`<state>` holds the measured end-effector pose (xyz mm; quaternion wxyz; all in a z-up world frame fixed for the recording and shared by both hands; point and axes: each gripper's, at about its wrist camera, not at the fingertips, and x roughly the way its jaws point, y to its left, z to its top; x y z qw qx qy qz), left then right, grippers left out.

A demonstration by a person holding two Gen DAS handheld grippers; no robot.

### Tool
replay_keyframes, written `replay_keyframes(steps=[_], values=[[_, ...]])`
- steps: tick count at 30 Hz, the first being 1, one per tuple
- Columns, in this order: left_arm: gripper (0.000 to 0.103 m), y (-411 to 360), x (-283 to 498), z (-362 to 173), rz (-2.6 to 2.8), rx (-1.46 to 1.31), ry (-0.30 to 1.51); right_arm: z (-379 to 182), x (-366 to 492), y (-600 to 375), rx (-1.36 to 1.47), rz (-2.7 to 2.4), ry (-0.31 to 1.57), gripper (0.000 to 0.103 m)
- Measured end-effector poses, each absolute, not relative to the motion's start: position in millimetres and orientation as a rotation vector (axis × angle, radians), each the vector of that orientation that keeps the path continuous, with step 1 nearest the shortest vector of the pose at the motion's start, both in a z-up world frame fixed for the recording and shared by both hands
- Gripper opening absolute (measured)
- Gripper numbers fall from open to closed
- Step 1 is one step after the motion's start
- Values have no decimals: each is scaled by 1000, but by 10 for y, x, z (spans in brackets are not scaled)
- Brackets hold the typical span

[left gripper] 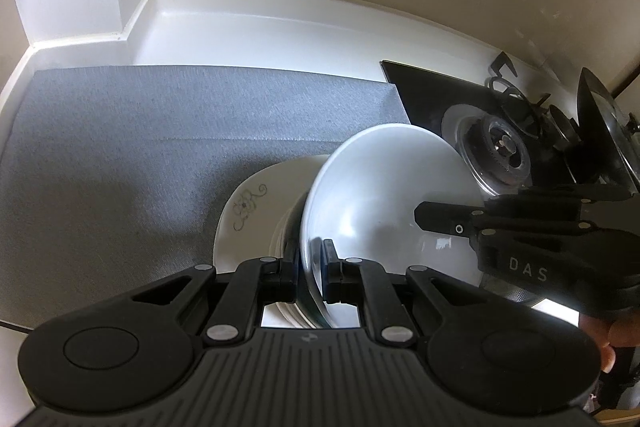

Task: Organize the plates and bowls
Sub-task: 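Carry the white bowl with both grippers over the bowls on the plates, then lower the white bowl into the blue-glazed bowl and open both grippers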

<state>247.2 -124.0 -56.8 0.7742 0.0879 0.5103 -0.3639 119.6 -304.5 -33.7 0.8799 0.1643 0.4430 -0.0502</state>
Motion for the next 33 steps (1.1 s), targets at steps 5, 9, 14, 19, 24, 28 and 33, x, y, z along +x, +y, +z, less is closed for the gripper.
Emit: replay_keyframes(steps=[5,9,14,19,24,28,33], values=[[11,-1237,2484,-557,-788,187,1120,-350,1201,-3074,348,-96,926,8],[11,-1223,2515,-546,-795,171,1147,-364,1216,-3126,374,-89,937,8],[11,-1174,2576,-508,-795,139,1163,-375,1227,-3161,389,-86,940,8],[37,-1143,2576,-398,-752,166,1096,-366,1250,-3159,385,-82,946,13],[94,-1070,2588,-309,-710,153,1039,-334,1243,-3161,378,-90,950,14],[102,-1004,2554,-246,-686,156,991,-232,1176,-3131,306,-124,899,72],[102,-976,2559,-251,-668,143,1004,-170,1099,-3092,163,-169,829,78]])
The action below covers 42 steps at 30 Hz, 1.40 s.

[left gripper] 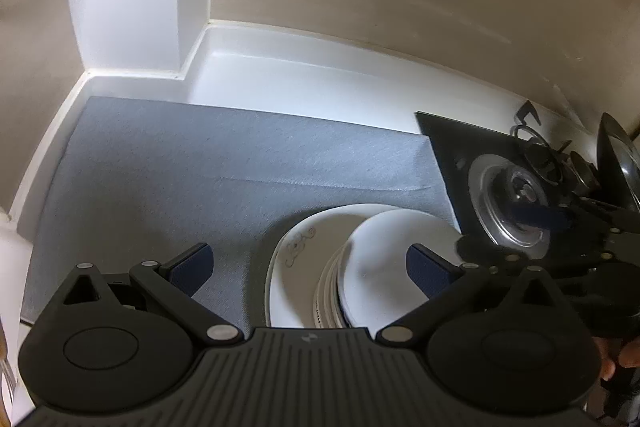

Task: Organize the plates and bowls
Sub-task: 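Lift both grippers up and back from the bowl stack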

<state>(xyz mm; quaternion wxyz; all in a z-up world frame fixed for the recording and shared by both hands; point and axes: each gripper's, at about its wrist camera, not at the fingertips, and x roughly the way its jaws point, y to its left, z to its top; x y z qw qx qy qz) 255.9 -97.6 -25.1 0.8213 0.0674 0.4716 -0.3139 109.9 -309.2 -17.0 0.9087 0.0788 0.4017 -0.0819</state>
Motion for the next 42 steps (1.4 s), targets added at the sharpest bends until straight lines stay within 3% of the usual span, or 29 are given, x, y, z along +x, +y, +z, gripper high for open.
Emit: replay_keyframes(steps=[4,8,14,19,42], values=[[102,-1020,2441,-267,-632,229,991,-171,921,-3139,214,-206,799,80],[102,-1036,2249,-321,-600,315,964,-251,707,-3011,217,-196,785,92],[103,-1001,1976,-385,-562,356,909,-344,525,-2855,204,-240,753,100],[103,-976,1810,-360,-521,315,907,-374,310,-2881,305,-284,748,101],[102,-1057,920,-161,-300,338,817,-353,-268,-2975,268,-212,691,102]])
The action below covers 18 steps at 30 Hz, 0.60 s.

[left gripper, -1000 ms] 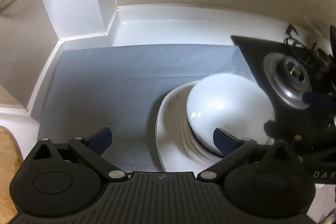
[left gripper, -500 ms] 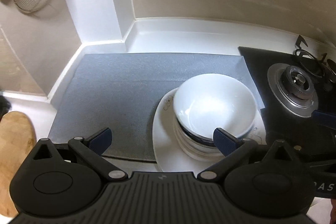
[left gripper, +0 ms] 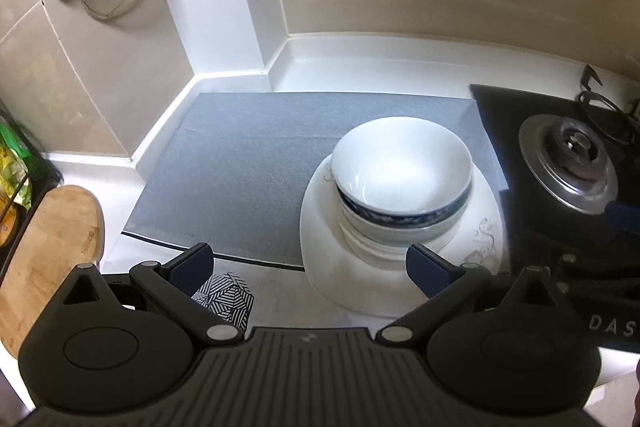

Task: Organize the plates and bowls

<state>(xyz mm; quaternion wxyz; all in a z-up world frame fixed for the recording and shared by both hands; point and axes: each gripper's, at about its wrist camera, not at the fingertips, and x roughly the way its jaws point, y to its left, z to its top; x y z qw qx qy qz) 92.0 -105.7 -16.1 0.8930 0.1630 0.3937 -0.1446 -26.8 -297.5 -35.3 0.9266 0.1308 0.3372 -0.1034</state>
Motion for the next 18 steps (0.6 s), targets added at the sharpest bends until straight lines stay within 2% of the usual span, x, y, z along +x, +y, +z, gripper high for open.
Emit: replay_keyframes(steps=[18], values=[[102,-475,807,-155,-436,286,857,-261,-614,-2301,272,-343,706,102]])
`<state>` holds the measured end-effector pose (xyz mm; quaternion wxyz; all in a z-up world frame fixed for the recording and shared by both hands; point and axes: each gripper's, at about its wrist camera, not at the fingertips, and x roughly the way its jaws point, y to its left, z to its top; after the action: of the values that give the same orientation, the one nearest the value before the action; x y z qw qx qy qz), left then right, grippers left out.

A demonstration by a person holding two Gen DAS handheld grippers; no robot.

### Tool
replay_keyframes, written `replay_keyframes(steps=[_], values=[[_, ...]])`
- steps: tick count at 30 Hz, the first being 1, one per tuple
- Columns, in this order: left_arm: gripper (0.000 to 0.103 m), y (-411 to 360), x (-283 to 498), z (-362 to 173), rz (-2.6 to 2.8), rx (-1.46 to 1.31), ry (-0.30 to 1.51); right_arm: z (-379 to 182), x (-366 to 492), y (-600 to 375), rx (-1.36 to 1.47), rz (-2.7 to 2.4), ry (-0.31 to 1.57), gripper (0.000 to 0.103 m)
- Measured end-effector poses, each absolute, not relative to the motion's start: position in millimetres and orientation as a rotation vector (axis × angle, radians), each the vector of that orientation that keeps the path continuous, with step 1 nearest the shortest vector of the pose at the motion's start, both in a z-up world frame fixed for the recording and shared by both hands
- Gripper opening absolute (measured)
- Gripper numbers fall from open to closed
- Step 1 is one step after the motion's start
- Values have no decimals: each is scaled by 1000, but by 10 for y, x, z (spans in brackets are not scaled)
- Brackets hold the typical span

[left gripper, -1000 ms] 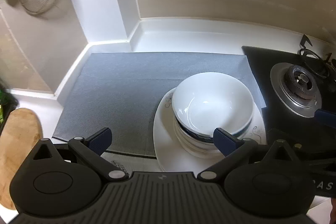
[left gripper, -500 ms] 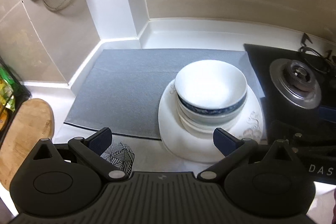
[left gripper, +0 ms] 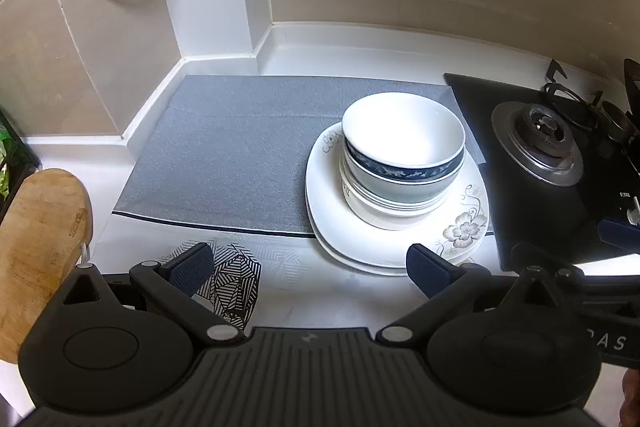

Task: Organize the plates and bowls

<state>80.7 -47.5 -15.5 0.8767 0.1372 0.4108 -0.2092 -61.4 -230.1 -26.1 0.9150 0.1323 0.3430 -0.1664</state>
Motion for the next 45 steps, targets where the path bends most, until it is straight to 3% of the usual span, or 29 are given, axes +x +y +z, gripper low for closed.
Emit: replay_keyframes(steps=[45], values=[[102,-362,829,-104,-440,296,820,-214,-579,-2201,274,-353,682,102]])
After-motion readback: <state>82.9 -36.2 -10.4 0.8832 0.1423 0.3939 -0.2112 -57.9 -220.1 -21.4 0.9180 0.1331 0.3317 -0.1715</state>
